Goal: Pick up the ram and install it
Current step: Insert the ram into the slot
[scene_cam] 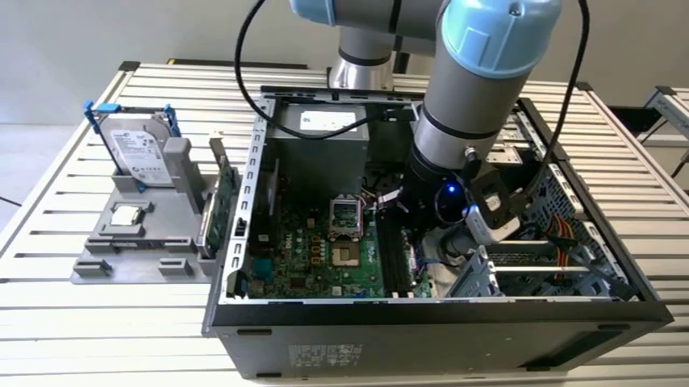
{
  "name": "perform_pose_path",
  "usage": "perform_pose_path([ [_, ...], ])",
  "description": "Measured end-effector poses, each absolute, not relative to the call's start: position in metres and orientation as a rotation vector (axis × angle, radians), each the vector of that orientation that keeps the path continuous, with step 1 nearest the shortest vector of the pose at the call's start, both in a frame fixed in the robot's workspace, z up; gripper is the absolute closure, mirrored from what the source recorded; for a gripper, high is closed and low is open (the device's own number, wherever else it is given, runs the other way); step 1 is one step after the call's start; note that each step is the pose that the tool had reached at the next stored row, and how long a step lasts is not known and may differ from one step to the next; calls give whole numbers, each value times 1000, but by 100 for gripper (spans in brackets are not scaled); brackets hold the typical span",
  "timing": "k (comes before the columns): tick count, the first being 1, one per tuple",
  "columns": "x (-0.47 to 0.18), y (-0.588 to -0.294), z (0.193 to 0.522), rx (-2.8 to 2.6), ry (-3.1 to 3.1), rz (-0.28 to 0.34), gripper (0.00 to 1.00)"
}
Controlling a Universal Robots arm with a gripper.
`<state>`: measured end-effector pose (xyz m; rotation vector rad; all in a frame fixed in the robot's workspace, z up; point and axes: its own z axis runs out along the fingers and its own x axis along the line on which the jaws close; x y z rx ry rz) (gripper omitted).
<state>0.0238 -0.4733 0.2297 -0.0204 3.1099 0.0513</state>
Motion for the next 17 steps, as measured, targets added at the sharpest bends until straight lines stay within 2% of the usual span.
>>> perform_pose_path([
  [17, 24, -473, 225, -33, 3110, 52, 100],
])
